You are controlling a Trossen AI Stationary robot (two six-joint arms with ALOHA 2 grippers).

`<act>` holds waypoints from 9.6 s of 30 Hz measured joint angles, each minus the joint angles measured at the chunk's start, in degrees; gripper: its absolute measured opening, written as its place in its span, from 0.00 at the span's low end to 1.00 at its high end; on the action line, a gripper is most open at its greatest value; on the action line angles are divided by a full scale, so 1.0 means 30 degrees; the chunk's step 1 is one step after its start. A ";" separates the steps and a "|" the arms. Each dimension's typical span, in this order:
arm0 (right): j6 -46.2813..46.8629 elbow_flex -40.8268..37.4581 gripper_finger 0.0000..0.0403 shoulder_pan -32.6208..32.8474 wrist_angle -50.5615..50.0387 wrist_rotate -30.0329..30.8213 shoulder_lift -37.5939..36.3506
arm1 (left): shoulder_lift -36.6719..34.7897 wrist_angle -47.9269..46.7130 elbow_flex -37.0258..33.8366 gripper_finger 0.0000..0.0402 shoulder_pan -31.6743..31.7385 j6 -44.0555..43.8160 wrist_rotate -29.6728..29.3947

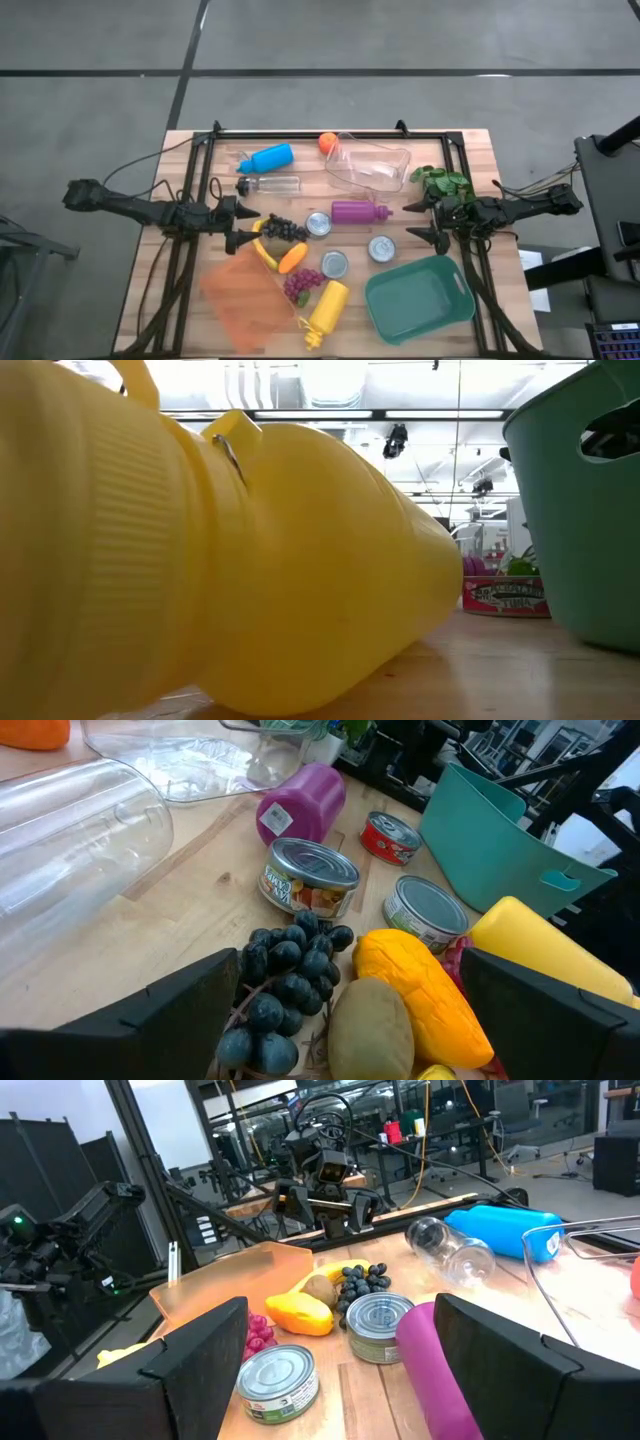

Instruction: Pick & Place Food Item

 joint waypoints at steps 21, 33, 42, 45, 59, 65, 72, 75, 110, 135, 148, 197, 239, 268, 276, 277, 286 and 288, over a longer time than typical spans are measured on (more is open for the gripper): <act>0.0007 0.0000 0.79 -0.0001 -0.0004 -0.0003 0.0003 | -0.0001 0.0000 0.0007 0.96 0.0007 0.0000 0.0000; 0.0189 0.0000 0.79 0.0003 0.0051 0.0000 0.0003 | 0.0007 0.0000 0.0007 0.96 0.0000 0.0000 0.0000; 0.3119 0.0000 0.79 0.0000 0.0537 -0.0040 0.0003 | 0.0000 0.0000 0.0007 0.96 0.0000 0.0000 0.0000; 0.3365 0.0000 0.79 0.0003 0.1175 -0.0031 0.0003 | 0.0007 0.0000 0.0007 0.96 0.0001 0.0000 0.0000; 0.0008 0.1173 0.79 -0.0005 0.1037 0.0783 0.0098 | 0.0003 0.0000 0.0007 0.96 0.0000 0.0000 0.0000; -0.1682 0.3847 0.79 -0.0005 -0.1907 0.1537 0.1607 | 0.0002 0.0000 0.0007 0.96 -0.0001 0.0000 0.0000; -0.1800 0.8087 0.79 -0.0005 -0.6623 0.3168 0.5551 | 0.0002 0.0000 0.0007 0.96 0.0002 0.0000 0.0000; -0.1909 0.9881 0.79 -0.0014 -0.8477 0.3887 0.7277 | 0.0007 0.0000 0.0007 0.96 0.0007 0.0000 0.0000; -0.0838 1.3245 0.79 -0.0092 -1.4410 0.3377 2.0197 | 0.0006 0.0000 0.0007 0.96 0.0006 0.0000 0.0000; -0.3575 1.3245 0.79 -0.1831 -1.2021 0.2943 2.4559 | -0.0001 0.0000 0.0007 0.96 -0.0001 0.0000 0.0000; -0.4942 1.3245 0.79 -0.3120 -1.1045 0.2992 2.5920 | 0.0000 0.0000 0.0007 0.96 0.0006 0.0000 0.0000; -0.3425 1.3267 0.70 -0.3881 -0.8320 0.2884 2.7644 | 0.0004 0.0000 0.0007 0.96 0.0004 0.0000 0.0000; -0.3410 1.3223 0.51 -0.3844 -0.8801 0.2564 2.5659 | 0.0003 0.0000 0.0007 0.96 -0.0001 0.0000 0.0000; -0.1916 2.3054 0.51 -0.2270 -2.4454 0.2417 2.4125 | 0.0006 0.0000 0.0000 0.96 -0.0001 0.0000 0.0000; -0.0304 2.4982 0.51 -0.2074 -2.8104 0.2244 2.4118 | -0.0001 0.0001 0.0007 0.96 0.0000 0.0000 0.0000; -0.0049 2.5133 0.51 -0.2078 -2.8593 0.2049 2.4130 | 0.0005 0.0000 0.0007 0.96 -0.0001 0.0000 -0.0003; 0.2334 2.5382 0.51 -0.2081 -3.1903 -0.0229 2.4059 | -0.0001 0.0000 0.0007 0.96 -0.0001 0.0000 0.0000; 0.2363 2.5028 0.51 -0.2104 -3.1962 -0.0647 2.3970 | 0.0000 0.0000 0.0007 0.96 -0.0001 0.0000 0.0000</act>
